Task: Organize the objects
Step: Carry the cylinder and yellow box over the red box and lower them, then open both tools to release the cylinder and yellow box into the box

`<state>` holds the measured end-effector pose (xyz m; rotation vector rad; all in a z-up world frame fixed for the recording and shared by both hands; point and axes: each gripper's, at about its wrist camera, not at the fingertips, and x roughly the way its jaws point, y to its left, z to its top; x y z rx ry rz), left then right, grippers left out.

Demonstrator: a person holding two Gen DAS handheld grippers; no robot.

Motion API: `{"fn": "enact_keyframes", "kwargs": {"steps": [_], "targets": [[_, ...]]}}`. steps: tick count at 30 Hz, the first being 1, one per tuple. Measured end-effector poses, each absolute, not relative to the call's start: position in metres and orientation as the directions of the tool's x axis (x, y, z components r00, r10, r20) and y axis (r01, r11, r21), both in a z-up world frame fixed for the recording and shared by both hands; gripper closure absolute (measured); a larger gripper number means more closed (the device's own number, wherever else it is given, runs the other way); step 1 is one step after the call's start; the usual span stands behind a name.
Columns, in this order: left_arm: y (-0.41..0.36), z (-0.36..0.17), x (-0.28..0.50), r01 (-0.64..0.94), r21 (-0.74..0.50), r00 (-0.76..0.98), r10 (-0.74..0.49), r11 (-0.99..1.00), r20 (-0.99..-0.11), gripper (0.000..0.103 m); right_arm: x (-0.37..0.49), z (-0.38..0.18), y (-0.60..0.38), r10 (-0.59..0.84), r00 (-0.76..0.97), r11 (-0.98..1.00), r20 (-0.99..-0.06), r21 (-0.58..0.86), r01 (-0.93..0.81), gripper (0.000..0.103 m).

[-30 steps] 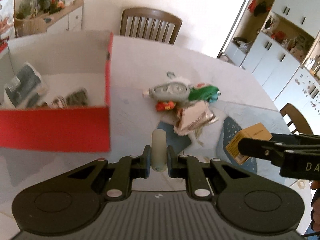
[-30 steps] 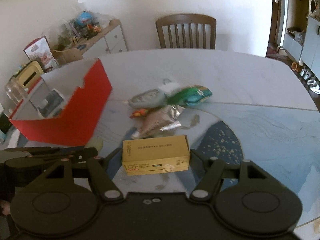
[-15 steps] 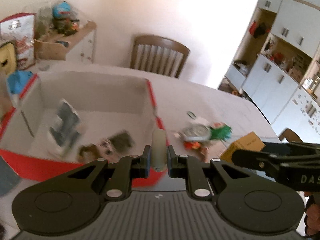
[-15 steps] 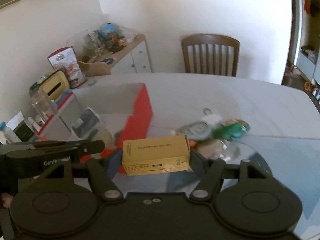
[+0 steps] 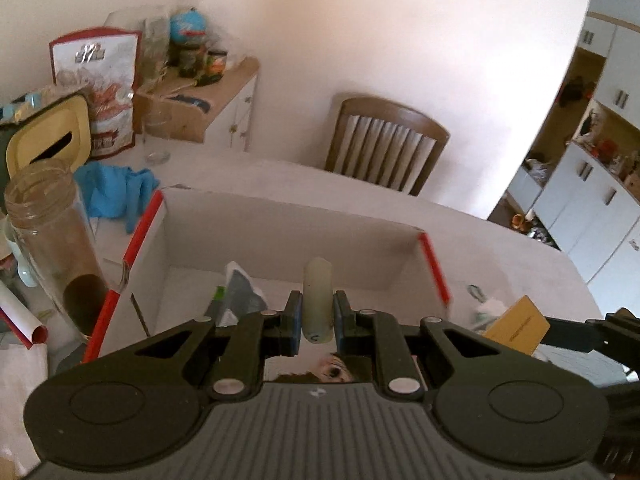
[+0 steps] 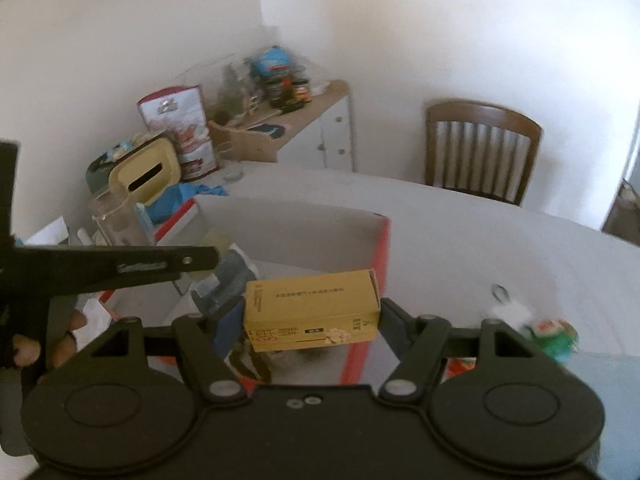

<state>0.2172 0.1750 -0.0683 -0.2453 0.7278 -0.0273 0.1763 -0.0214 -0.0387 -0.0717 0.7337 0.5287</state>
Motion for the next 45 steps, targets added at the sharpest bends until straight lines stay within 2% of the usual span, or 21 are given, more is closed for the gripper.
{"fn": "enact_keyframes", "kwargs": {"steps": [11, 17, 28, 36, 45], "targets": [[0.177, -0.098, 0.276, -0.030, -0.230, 0.680, -0.149, 0.973, -0.718, 0.088, 0.205, -0.082, 0.042, 0.383, 0.561, 0.831, -0.734, 0.008, -0.556, 0.033], [0.171, -0.118, 0.303, -0.004, -0.179, 0.624, -0.137, 0.984, -0.769, 0.087, 0.220, -0.098, 0.059, 0.374, 0.511, 0.820, -0.774, 0.018, -0.572, 0.033], [0.160, -0.147, 0.330, 0.059, -0.167, 0.440, -0.176, 0.984, -0.881, 0.087, 0.229, -0.121, 0.069, 0.310, 0.464, 0.810, -0.830, -0.025, -0.585, 0.033], [0.159, -0.151, 0.331, 0.060, -0.161, 0.401, -0.171, 0.985, -0.900, 0.087, 0.222, -0.124, 0.073, 0.290, 0.465, 0.797, -0.836, -0.058, -0.602, 0.032], [0.167, -0.141, 0.321, 0.022, -0.169, 0.436, -0.162, 0.985, -0.885, 0.087, 0.220, -0.116, 0.066, 0.304, 0.482, 0.807, -0.822, -0.046, -0.589, 0.032]]}}
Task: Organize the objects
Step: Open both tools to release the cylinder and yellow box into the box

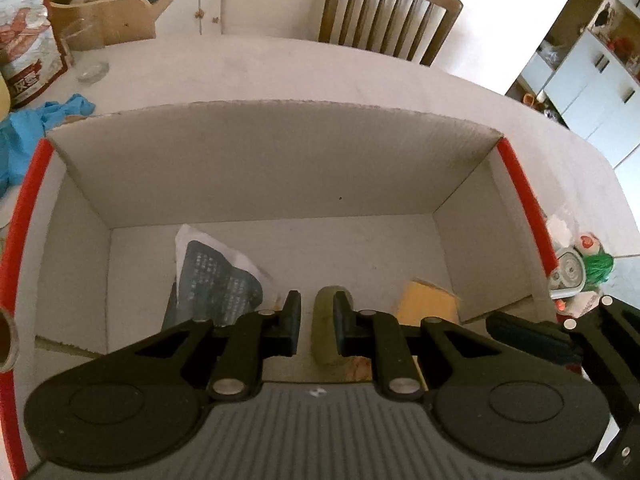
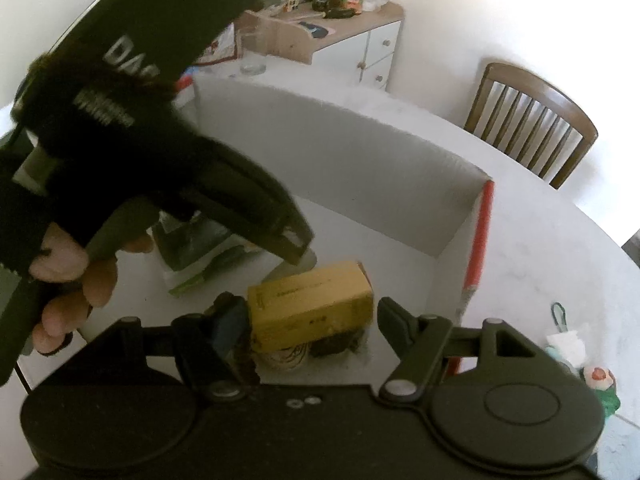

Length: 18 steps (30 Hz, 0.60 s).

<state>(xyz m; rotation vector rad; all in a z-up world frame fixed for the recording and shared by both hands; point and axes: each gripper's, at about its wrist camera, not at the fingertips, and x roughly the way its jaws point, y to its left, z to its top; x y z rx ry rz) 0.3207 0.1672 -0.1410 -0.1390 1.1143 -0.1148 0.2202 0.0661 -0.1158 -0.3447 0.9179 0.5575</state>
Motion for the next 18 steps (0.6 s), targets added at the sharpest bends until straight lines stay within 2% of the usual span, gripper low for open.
{"fn": "enact_keyframes", "kwargs": {"steps": [18], "targets": [[0.145, -0.080, 0.266, 0.104, -0.086, 0.617, -0.132, 0.991, -0.775, 0.087, 0.195, -0.069, 0.009, 0.378, 0.557, 0.850, -0.739, 0.039, -0.526, 0.027]]}}
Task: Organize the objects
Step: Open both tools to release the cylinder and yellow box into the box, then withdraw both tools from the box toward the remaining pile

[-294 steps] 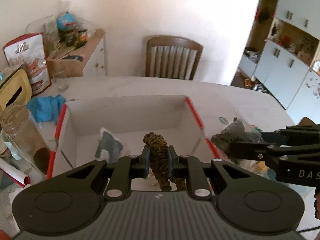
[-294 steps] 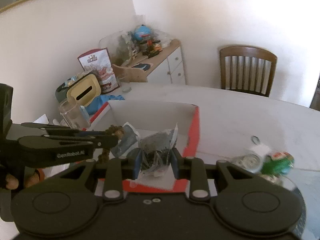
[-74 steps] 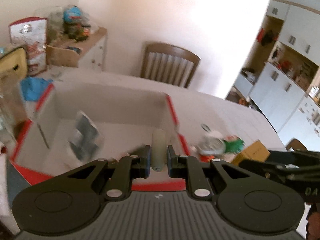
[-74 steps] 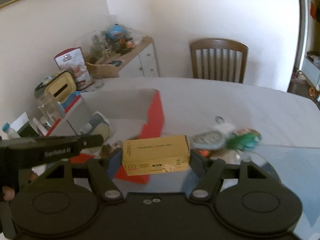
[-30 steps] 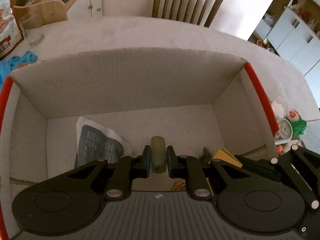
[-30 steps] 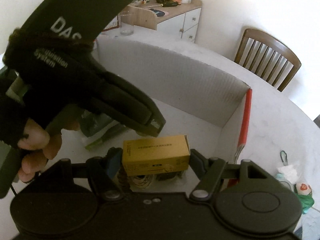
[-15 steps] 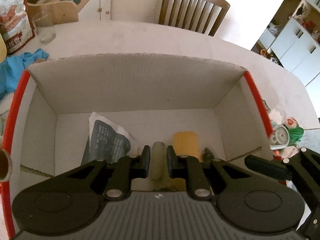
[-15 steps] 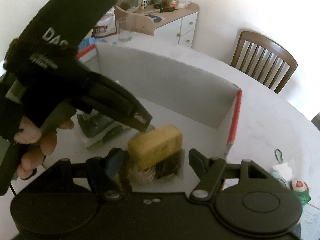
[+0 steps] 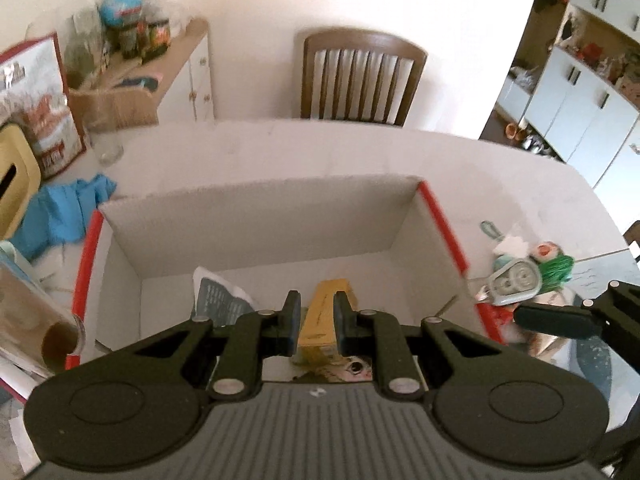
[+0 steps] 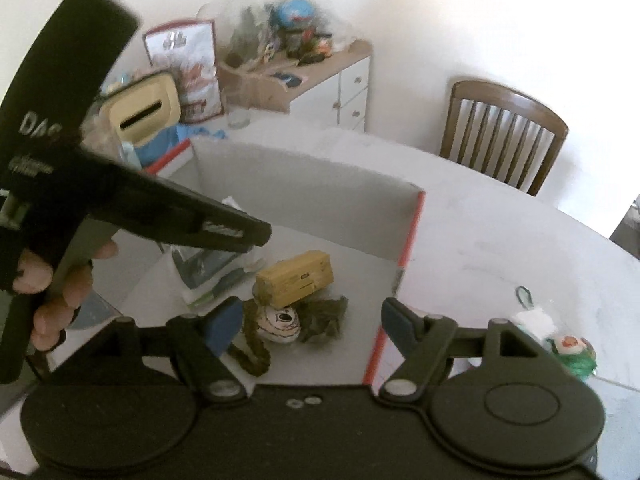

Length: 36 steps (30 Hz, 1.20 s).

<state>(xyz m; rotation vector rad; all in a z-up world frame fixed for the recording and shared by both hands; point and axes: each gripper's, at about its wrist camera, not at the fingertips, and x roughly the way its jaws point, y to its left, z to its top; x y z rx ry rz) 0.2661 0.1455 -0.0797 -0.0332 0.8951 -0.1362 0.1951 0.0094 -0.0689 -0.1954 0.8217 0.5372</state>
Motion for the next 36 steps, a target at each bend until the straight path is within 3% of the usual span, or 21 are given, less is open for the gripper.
{"fn": "enact_keyframes", "kwargs": {"steps": [17, 19, 22, 24, 36], "targets": [[0.114, -0.036, 0.199, 0.138, -0.088, 0.715, -0.161, 0.986, -0.681, 0.086, 0.150, -0.028, -0.064, 0.383, 0.686, 0.906, -0.619, 0.106, -0.410, 0.022], [0.108, -0.033, 0.192, 0.142, -0.084, 0.722, -0.161, 0.986, -0.673, 0.080, 0.145, -0.027, -0.072, 0.381, 0.695, 0.910, -0.610, 0.116, -0.397, 0.021], [0.100, -0.030, 0.181, 0.143, -0.075, 0.738, -0.157, 0.987, -0.656, 0.062, 0.136, -0.025, -0.082, 0.378, 0.709, 0.914, -0.596, 0.121, -0.387, 0.019], [0.094, -0.028, 0.172, 0.143, -0.068, 0.754, -0.153, 0.987, -0.639, 0.038, 0.130, -0.024, -0.089, 0.378, 0.715, 0.916, -0.588, 0.126, -0.380, 0.017], [0.061, -0.019, 0.152, 0.149, -0.066, 0.774, -0.157, 0.987, -0.613, 0.023, 0.112, -0.021, -0.142, 0.381, 0.743, 0.924, -0.551, 0.204, -0.323, 0.004]]}}
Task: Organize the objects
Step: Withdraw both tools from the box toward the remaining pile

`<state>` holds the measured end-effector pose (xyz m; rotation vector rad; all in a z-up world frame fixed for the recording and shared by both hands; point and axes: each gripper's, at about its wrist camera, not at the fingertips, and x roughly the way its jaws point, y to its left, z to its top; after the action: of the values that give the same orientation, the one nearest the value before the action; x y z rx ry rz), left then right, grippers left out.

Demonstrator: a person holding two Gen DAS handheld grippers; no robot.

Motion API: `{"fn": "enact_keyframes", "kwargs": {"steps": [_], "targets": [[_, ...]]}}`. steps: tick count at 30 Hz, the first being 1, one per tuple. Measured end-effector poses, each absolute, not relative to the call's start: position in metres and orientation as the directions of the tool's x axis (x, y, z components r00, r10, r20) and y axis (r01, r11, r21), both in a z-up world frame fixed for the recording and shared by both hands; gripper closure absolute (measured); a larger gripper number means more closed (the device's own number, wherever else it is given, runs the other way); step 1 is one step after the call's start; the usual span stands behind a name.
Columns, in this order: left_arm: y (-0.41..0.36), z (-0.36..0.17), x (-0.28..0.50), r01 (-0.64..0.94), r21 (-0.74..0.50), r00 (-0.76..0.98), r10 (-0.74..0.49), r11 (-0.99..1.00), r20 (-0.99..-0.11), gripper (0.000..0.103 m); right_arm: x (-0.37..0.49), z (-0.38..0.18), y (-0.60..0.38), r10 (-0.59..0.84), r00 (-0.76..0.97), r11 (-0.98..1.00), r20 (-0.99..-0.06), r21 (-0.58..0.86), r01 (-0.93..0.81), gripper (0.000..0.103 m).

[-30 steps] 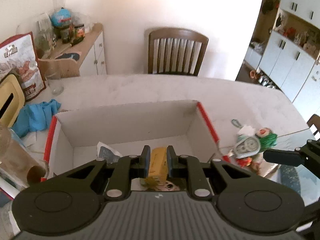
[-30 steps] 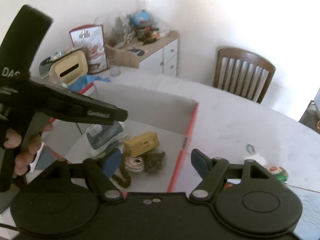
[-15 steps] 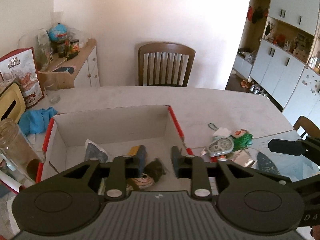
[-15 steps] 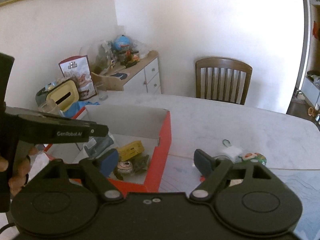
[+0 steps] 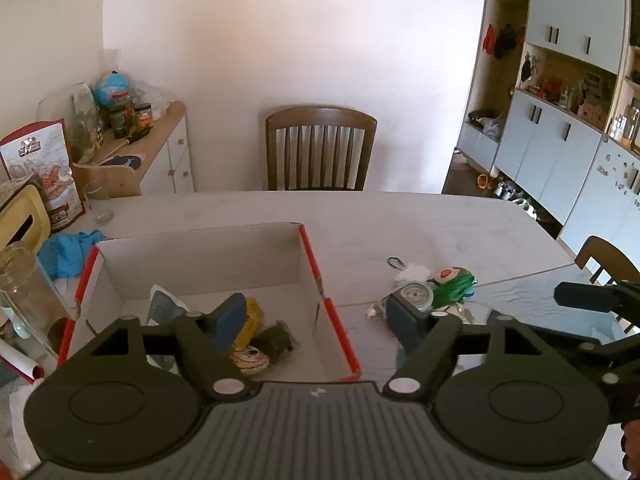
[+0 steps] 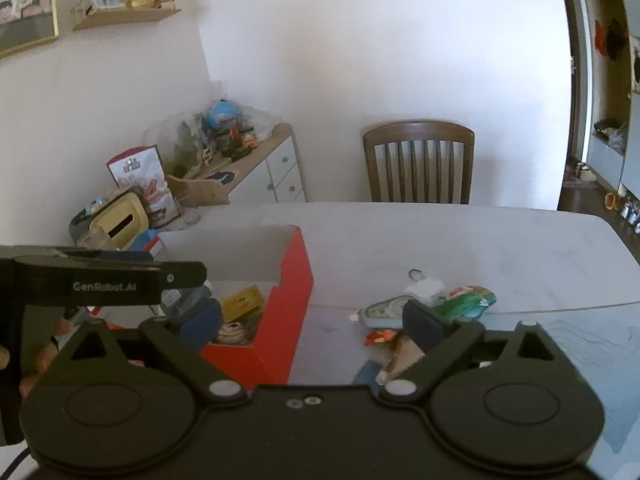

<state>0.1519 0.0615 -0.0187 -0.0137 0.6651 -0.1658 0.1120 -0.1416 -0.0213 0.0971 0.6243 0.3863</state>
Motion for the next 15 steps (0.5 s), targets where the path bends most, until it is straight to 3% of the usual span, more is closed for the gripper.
{"fn": "enact_keyframes", "kwargs": {"steps": [15], "targets": [[0.016, -0.024, 0.145, 0.138, -0.095, 0.761, -0.167, 0.986, -0.626, 0.017, 0.105, -0.031, -0.204, 0.341, 0.766, 0.938, -0.544, 0.244, -0.244, 0.001]]}}
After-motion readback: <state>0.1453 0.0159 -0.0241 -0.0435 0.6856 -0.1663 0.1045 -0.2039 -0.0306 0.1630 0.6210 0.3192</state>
